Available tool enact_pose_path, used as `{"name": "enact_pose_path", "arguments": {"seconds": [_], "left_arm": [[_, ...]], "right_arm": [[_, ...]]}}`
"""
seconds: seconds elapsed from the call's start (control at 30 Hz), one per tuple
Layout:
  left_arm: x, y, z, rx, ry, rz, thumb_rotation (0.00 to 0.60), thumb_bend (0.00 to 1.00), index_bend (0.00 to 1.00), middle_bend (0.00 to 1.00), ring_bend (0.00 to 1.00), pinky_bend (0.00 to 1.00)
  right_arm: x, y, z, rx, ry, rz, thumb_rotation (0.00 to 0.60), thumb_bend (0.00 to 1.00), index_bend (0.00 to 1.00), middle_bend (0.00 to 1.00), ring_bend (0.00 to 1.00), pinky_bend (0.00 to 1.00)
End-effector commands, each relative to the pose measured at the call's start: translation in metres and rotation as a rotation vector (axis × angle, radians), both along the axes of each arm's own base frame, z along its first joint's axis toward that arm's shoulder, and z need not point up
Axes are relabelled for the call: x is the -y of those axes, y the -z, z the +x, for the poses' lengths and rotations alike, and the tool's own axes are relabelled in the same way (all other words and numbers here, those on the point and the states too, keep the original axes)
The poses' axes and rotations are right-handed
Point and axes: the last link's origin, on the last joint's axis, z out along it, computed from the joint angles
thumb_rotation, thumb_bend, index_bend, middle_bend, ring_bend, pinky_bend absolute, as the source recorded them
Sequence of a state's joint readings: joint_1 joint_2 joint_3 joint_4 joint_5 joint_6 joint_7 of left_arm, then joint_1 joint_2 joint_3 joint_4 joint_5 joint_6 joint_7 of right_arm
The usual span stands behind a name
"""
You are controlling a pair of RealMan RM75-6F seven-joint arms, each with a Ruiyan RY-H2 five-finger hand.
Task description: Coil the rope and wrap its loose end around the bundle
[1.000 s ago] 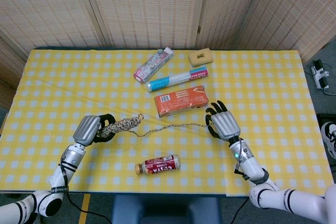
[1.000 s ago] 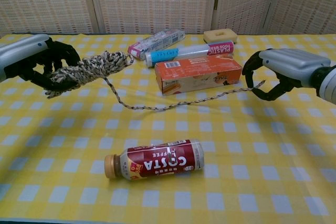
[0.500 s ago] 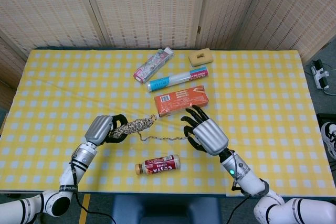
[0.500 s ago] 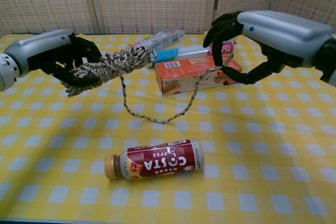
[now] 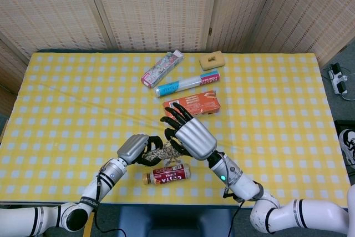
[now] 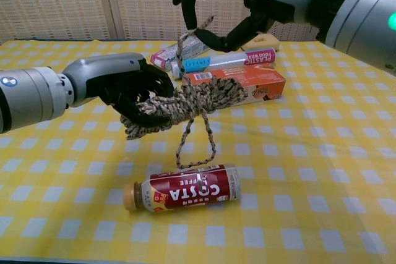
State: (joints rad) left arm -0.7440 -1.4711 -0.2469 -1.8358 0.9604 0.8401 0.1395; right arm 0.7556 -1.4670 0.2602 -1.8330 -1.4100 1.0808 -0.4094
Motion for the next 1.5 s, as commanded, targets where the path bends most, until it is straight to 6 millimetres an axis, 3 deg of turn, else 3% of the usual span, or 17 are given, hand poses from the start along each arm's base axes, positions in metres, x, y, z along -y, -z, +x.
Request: {"name": "enact_pose_path", "arguments": {"seconds": [0.03, 0.2, 0.4, 0.6, 0.93, 1.23, 1.5], "left_arm": [[0.009, 0.004, 0.015, 0.041, 0.024, -0.094, 0.6, 0.66, 0.77, 0.72, 0.66, 0.72], [0.014, 0.0, 0.028, 0.125, 0.022, -0.191, 0.6, 0.67, 0.77, 0.72, 0.66, 0.72], [0.012, -0.02, 0.037, 0.354, -0.066, -0.229, 0.6, 0.66, 0.77, 0.72, 0.66, 0.71], [0.001, -0.042, 0.036, 0.586, -0.168, -0.218, 0.6, 0.66, 0.77, 0.72, 0.66, 0.71], [-0.019, -0.072, 0.012, 0.774, -0.271, -0.079, 0.6, 0.66, 0.76, 0.72, 0.66, 0.71], [-0.033, -0.081, -0.004, 0.806, -0.343, 0.058, 0.6, 0.66, 0.76, 0.72, 0.66, 0.71], [-0.042, -0.073, -0.027, 0.492, -0.265, 0.288, 0.6, 0.66, 0.76, 0.72, 0.66, 0.71]], "right_arm": [[0.018, 0.001, 0.006, -0.019, 0.03, -0.046, 0.6, 0.57, 0.73, 0.26, 0.08, 0.0], [0.039, -0.001, -0.013, -0.059, 0.116, -0.091, 0.6, 0.57, 0.73, 0.26, 0.08, 0.0], [0.056, -0.01, -0.061, -0.07, 0.246, -0.11, 0.6, 0.57, 0.73, 0.26, 0.08, 0.0], [0.056, -0.012, -0.097, -0.074, 0.294, -0.113, 0.6, 0.57, 0.73, 0.26, 0.08, 0.0], [0.045, -0.006, -0.156, -0.113, 0.373, -0.076, 0.6, 0.57, 0.73, 0.27, 0.08, 0.0], [0.016, 0.006, -0.171, -0.175, 0.303, -0.045, 0.6, 0.57, 0.73, 0.27, 0.08, 0.0], [-0.011, -0.007, -0.149, -0.144, 0.162, -0.062, 0.6, 0.57, 0.73, 0.28, 0.09, 0.0]]}}
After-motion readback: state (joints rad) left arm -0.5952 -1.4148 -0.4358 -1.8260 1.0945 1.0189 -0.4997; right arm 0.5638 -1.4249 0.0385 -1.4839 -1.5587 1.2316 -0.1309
